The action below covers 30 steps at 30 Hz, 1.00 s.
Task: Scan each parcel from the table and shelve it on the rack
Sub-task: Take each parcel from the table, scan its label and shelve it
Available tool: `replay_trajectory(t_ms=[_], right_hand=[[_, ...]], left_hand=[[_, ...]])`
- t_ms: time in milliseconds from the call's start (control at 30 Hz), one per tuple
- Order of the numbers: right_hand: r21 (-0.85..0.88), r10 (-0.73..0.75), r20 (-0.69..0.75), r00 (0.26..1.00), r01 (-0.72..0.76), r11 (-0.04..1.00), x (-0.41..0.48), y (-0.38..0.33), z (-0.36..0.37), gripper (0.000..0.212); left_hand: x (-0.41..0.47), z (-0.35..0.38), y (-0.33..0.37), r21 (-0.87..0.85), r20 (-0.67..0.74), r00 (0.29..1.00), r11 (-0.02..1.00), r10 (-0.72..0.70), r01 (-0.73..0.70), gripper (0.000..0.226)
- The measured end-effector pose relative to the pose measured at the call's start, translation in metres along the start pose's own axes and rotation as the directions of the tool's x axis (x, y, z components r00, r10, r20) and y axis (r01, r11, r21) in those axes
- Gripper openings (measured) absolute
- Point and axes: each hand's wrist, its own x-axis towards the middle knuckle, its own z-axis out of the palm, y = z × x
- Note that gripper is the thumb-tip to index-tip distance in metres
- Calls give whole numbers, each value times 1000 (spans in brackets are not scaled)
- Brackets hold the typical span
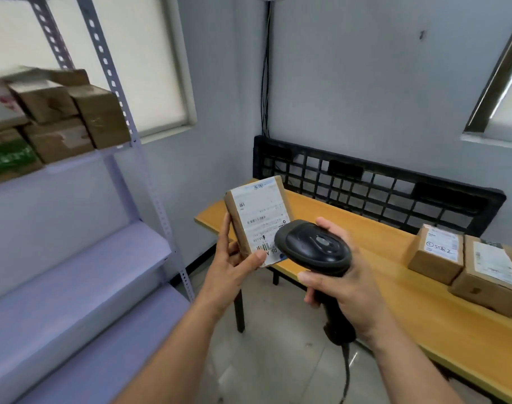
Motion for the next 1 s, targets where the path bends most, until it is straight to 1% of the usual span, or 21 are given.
replay_trajectory(t_ms=[133,233,367,500,600,700,833,1000], right_hand=[[2,3,93,996,-4,1000,15,5,25,85],[14,-8,180,984,6,1000,29,8,44,86],[89,-36,316,948,8,996,37,3,65,85],[155,-50,438,897,-21,988,37,-6,75,85],[196,-63,498,865,-41,980,38,-12,74,82],[215,-72,525,848,-51,975,42,-11,68,81],[206,-57,536,842,-65,976,45,-7,59,80],[209,-26,542,840,-104,972,49,-1,48,81]], left_hand=[[-16,-30,6,83,-85,996,997,12,-5,107],[-22,-52,11,133,-185,982,991,36,-12,108],[-22,-89,18,266,-374,922,964,101,2,108],[-22,-123,25,331,-486,864,943,135,38,108],[-21,-131,33,356,-528,830,934,178,26,103],[-20,-133,36,361,-556,806,933,201,16,98],[-18,-129,35,355,-578,795,934,185,41,98],[-17,-124,34,374,-566,802,926,190,44,101]])
